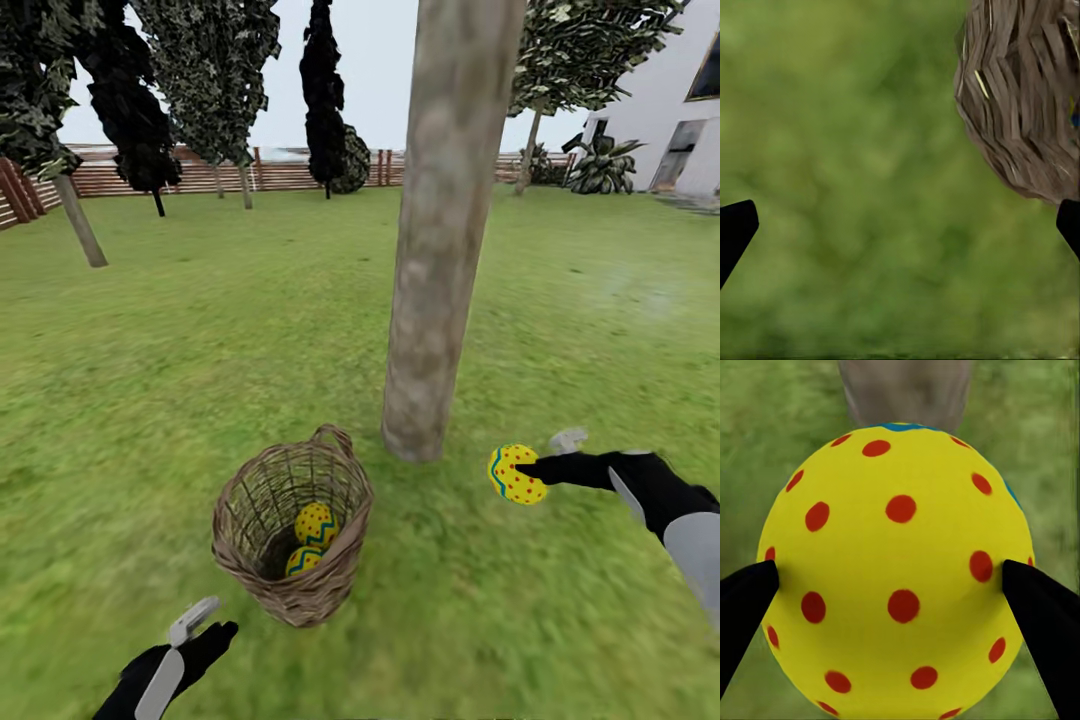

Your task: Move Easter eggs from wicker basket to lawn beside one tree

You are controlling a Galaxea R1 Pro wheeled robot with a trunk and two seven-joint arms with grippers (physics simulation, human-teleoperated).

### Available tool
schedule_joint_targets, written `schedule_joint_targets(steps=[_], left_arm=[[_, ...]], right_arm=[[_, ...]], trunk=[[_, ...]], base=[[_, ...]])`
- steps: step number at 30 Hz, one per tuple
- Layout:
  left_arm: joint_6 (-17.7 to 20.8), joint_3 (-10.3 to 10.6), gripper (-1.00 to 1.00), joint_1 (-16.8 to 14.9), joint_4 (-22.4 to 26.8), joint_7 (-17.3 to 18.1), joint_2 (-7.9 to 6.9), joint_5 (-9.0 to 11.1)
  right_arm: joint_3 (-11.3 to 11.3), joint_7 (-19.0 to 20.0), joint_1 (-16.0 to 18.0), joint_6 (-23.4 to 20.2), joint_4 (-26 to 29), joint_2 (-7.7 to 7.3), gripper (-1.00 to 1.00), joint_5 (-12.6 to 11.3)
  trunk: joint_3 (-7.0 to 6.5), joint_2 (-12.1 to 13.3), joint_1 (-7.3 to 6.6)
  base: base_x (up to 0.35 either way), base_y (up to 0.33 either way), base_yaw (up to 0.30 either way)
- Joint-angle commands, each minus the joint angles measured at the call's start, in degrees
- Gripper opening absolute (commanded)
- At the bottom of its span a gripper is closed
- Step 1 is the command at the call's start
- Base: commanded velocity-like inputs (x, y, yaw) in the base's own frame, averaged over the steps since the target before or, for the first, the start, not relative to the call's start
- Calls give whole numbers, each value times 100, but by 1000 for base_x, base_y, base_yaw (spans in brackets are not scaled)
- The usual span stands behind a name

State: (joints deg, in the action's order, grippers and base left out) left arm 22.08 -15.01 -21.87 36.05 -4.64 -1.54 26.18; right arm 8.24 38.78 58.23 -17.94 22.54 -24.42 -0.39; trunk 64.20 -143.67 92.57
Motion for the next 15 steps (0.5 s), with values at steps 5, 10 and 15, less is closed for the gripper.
schedule_joint_targets(steps=[5,10,15], left_arm=[[33,220,100,1,7,-29,-5,57],[65,234,100,0,41,-45,-29,54],[126,235,100,4,60,-10,-91,37]], right_arm=[[11,-433,-82,116,13,251,-100,14],[11,-459,-84,141,13,264,-100,13],[11,-467,-85,142,13,266,-100,6]], trunk=[[-17,-2,-2],[-18,-2,-2],[-18,-2,-2]], base=[[-1,-2,-169],[0,0,-10],[0,0,0]])
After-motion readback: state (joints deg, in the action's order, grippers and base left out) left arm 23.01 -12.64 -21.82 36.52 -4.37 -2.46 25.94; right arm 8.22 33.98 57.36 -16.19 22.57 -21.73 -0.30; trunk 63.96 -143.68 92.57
